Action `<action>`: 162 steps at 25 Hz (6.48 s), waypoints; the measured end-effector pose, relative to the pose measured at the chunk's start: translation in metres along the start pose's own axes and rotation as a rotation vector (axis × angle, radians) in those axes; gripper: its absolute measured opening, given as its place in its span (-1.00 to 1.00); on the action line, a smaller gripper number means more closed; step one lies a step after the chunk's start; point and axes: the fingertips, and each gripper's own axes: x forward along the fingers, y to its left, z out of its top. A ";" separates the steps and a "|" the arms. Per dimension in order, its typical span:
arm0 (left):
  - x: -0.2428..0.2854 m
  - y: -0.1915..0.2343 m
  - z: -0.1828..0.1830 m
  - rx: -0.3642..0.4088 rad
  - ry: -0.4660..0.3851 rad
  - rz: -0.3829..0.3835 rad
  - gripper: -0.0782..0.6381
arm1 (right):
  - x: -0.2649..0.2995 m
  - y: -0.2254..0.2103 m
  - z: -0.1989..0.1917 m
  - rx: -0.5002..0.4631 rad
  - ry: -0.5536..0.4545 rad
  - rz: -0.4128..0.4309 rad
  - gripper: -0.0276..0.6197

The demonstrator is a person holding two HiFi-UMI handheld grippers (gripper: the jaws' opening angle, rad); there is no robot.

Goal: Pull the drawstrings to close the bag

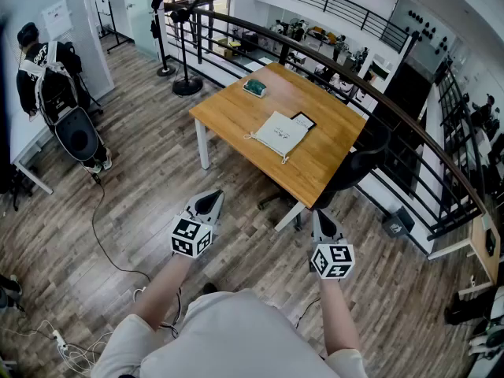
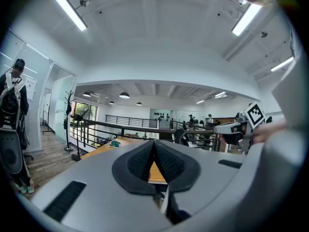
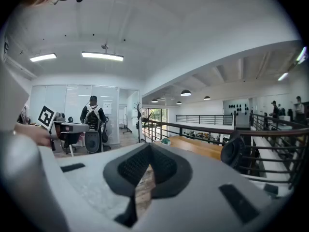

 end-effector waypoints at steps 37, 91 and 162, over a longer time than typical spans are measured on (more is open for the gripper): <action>-0.009 0.061 -0.022 -0.032 0.027 -0.088 -0.50 | 0.025 0.054 -0.022 0.010 0.017 -0.106 -0.72; 0.281 0.141 -0.054 -0.061 0.175 -0.043 -0.46 | 0.285 -0.135 -0.062 0.092 0.194 -0.031 -0.72; 0.620 0.295 -0.394 0.281 1.140 -0.411 -0.49 | 0.539 -0.220 -0.358 0.407 0.899 -0.214 -0.72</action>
